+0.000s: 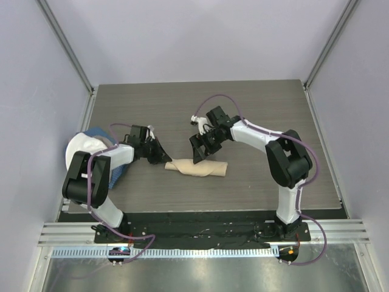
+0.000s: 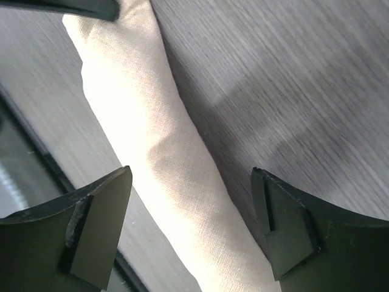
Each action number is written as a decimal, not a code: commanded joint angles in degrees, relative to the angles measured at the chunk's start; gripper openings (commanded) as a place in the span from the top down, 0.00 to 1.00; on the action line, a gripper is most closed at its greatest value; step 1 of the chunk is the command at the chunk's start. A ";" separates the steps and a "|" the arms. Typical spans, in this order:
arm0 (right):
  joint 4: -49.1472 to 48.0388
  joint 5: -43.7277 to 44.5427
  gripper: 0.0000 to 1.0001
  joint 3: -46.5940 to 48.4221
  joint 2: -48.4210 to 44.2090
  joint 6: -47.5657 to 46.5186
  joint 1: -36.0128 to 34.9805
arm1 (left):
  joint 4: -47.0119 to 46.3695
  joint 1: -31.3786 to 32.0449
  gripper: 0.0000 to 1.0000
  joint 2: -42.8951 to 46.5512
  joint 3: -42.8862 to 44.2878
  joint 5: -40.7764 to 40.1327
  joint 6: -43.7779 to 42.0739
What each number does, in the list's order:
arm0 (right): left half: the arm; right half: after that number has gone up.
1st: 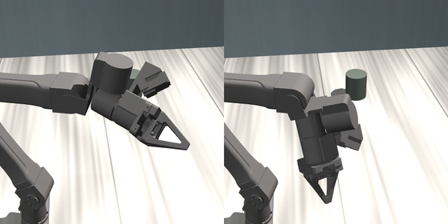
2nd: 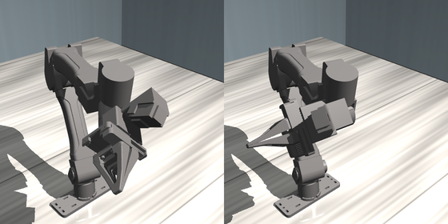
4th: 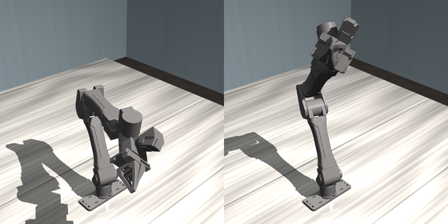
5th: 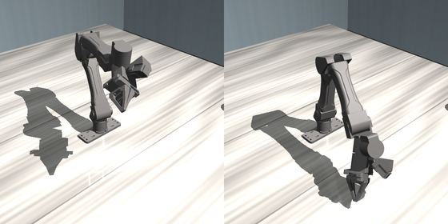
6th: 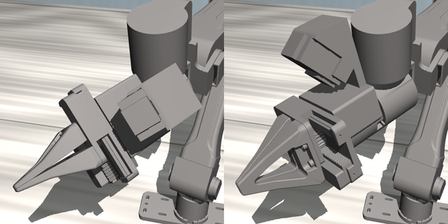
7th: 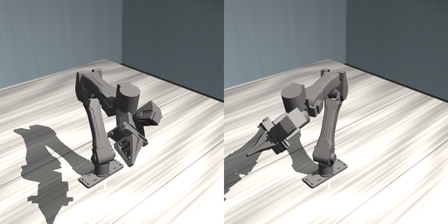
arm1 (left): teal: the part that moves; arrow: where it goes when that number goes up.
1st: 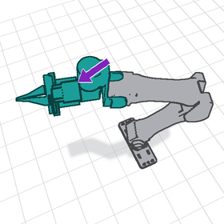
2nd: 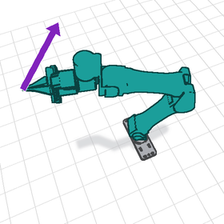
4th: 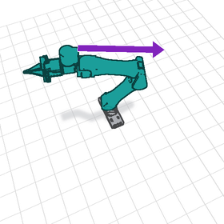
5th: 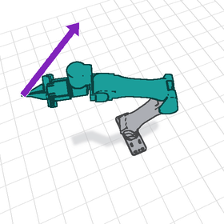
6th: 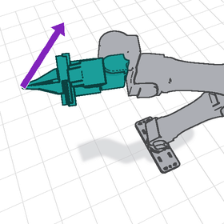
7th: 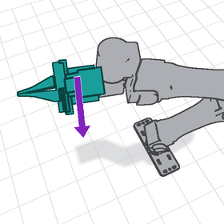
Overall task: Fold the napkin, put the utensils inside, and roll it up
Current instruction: Roll the napkin with the utensil
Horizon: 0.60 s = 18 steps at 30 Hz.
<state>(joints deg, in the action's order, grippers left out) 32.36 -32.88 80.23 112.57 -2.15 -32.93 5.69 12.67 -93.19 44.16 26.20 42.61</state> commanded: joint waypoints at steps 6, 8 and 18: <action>-17.76 24.69 0.08 -12.45 -14.21 -11.80 -11.10 | 6.35 -0.54 1.00 -3.93 5.06 1.93 -2.79; -19.43 26.89 0.06 -13.95 -14.75 -13.22 -13.03 | 6.70 -0.54 1.00 -3.93 5.49 2.02 -2.88; -18.91 27.88 0.06 -13.17 -11.24 -17.27 -14.53 | 8.46 -0.62 1.00 -4.99 7.69 2.02 -3.94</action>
<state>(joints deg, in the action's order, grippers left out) 15.92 -6.35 66.22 100.47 -16.49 -47.51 12.29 12.36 -97.36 49.89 27.77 40.25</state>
